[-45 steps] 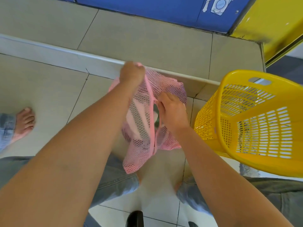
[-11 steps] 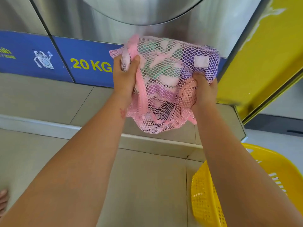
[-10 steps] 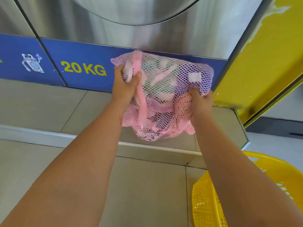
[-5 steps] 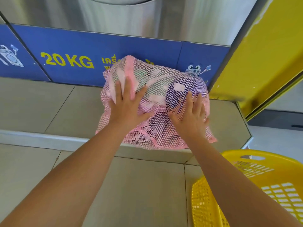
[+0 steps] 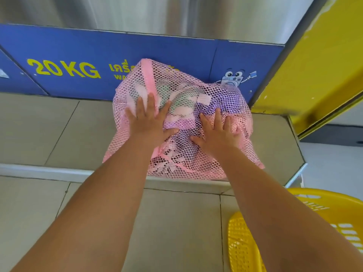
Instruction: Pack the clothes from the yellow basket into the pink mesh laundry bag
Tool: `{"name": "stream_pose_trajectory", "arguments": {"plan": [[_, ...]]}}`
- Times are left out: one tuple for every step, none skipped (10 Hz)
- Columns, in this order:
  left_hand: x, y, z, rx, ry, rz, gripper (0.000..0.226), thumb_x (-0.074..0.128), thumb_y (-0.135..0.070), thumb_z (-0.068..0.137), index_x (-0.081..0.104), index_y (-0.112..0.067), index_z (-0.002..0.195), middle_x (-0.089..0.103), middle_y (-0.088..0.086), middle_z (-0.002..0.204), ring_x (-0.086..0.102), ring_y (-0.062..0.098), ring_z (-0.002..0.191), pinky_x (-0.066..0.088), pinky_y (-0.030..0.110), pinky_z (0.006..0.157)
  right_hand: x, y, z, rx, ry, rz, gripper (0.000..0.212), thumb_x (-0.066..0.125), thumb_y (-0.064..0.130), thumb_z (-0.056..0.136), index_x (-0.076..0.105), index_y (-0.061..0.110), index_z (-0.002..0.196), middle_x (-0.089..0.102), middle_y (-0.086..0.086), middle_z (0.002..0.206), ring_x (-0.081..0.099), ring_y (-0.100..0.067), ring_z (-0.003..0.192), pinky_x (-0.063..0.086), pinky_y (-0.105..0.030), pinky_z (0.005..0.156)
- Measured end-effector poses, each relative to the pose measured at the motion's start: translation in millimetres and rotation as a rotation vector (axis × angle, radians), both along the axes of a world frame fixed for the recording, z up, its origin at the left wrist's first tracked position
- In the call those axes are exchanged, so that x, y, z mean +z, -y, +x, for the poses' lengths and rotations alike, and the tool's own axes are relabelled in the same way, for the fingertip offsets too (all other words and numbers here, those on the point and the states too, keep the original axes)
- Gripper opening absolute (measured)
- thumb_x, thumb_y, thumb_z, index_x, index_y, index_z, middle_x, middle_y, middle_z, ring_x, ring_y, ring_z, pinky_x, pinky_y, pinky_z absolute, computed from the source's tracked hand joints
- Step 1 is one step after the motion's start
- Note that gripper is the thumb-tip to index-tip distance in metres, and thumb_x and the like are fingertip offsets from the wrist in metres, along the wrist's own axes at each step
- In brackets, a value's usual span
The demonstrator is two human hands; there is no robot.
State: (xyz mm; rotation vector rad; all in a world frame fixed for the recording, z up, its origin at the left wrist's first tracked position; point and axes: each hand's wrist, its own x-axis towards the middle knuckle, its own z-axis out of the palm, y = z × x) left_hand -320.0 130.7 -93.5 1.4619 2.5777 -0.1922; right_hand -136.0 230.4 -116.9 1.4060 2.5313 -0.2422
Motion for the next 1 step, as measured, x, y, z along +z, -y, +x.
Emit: {"name": "stream_pose_trajectory", "arguments": {"plan": [[46.0,12.7,15.4,-0.002,-0.038,-0.165,0.09,0.03,-0.079,0.084,-0.017,-0.039,0.15,-0.032,0.01,0.157,-0.021,0.044,0.145,-0.007,0.07,0.109,50.8,16.5,11.5,-0.014,-0.045,-0.104,0.077,0.025,0.08,0.084,-0.007,0.051,0.148,-0.016,0.003,0.163,-0.003,-0.042,0.149,0.014,-0.075,0.108]]}}
